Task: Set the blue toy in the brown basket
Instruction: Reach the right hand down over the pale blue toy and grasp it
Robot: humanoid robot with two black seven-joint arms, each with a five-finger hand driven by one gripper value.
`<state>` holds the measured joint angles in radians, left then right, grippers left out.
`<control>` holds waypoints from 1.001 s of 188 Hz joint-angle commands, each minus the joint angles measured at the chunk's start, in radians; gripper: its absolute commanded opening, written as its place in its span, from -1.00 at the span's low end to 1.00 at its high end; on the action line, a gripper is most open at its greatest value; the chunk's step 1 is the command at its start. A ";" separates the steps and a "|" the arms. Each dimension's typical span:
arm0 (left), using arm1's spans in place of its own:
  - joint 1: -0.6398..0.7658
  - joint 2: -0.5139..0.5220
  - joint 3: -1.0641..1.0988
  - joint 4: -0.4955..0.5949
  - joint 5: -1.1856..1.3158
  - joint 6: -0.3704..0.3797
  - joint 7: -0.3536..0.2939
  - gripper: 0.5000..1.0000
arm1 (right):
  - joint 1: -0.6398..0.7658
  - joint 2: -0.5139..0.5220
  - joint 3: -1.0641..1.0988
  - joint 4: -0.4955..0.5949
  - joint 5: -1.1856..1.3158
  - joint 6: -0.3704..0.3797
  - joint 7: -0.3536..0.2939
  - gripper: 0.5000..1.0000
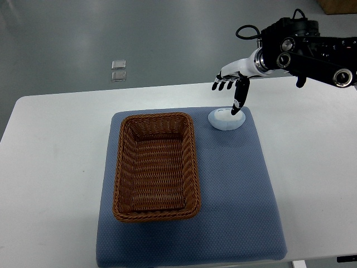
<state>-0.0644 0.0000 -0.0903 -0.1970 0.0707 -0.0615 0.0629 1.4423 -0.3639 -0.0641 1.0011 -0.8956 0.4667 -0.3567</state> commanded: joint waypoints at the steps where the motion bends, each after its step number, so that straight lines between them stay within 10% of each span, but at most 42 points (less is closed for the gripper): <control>1: 0.000 0.000 0.000 -0.001 0.000 0.000 0.000 1.00 | -0.036 0.025 0.000 -0.009 -0.011 -0.042 0.005 0.63; 120: 0.000 0.000 0.000 0.001 -0.002 0.000 0.000 1.00 | -0.189 0.128 -0.003 -0.162 -0.152 -0.186 0.019 0.45; 173: 0.000 0.000 0.000 0.010 -0.003 0.002 0.000 1.00 | -0.224 0.142 -0.006 -0.174 -0.220 -0.209 0.071 -0.98; 188: 0.000 0.000 0.000 0.011 -0.003 0.002 0.000 1.00 | -0.221 0.137 -0.003 -0.171 -0.229 -0.209 0.074 -1.00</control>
<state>-0.0644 0.0000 -0.0905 -0.1868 0.0675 -0.0601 0.0629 1.2213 -0.2226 -0.0707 0.8269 -1.1087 0.2579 -0.2885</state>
